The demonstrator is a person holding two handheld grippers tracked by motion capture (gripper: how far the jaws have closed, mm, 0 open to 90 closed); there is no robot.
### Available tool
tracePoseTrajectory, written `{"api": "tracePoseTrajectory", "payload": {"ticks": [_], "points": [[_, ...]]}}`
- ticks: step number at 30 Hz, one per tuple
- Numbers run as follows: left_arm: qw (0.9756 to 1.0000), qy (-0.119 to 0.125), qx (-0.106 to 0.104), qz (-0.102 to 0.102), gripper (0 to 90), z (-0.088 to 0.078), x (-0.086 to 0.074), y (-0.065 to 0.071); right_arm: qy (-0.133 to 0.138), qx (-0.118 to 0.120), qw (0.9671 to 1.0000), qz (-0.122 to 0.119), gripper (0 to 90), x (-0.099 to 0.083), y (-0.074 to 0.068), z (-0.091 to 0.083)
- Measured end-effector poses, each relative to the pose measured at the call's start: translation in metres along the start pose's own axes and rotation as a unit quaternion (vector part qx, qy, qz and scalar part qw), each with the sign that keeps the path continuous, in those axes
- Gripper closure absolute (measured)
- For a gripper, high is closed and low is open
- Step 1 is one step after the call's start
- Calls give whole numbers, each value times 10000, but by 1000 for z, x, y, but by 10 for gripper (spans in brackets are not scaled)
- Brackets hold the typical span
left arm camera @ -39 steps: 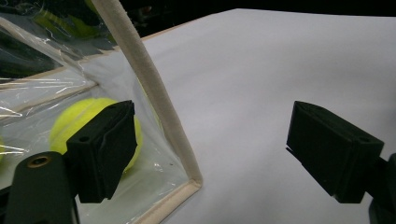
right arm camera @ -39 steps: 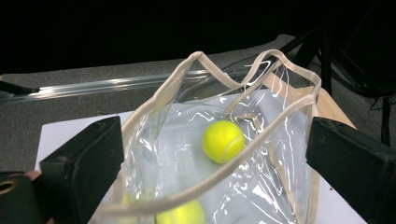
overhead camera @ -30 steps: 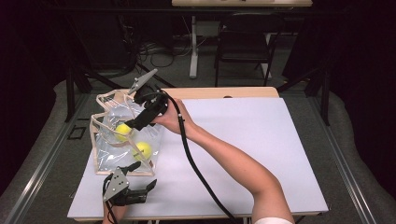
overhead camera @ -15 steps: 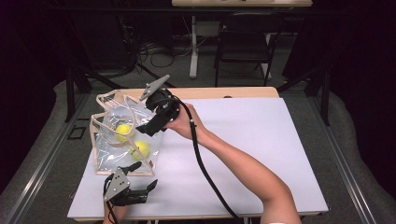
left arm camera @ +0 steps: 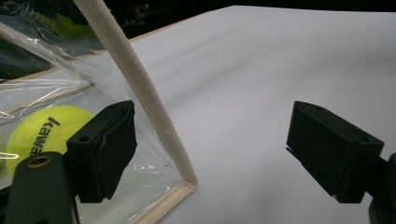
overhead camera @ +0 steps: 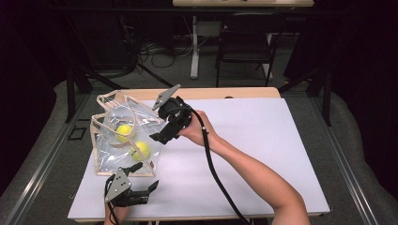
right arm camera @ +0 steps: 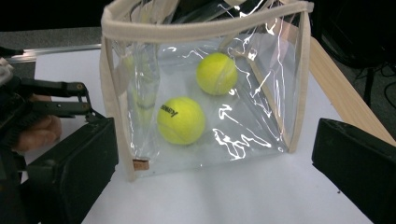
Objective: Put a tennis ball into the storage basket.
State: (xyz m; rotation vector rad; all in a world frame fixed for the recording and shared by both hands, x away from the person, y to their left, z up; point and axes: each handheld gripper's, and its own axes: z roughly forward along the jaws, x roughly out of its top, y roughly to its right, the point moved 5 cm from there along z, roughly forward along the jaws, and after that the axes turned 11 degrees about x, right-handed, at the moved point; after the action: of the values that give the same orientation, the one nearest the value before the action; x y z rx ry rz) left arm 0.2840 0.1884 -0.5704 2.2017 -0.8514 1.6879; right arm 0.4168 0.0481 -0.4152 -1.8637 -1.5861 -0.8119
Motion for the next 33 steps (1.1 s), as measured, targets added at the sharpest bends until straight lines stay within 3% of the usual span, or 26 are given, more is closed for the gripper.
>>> {"api": "tracePoseTrajectory", "payload": {"ticks": [33], "points": [[10000, 7, 53, -18, 160, -1, 0, -2, -140, -281, 9992, 232, 0, -77, -17, -30]]}}
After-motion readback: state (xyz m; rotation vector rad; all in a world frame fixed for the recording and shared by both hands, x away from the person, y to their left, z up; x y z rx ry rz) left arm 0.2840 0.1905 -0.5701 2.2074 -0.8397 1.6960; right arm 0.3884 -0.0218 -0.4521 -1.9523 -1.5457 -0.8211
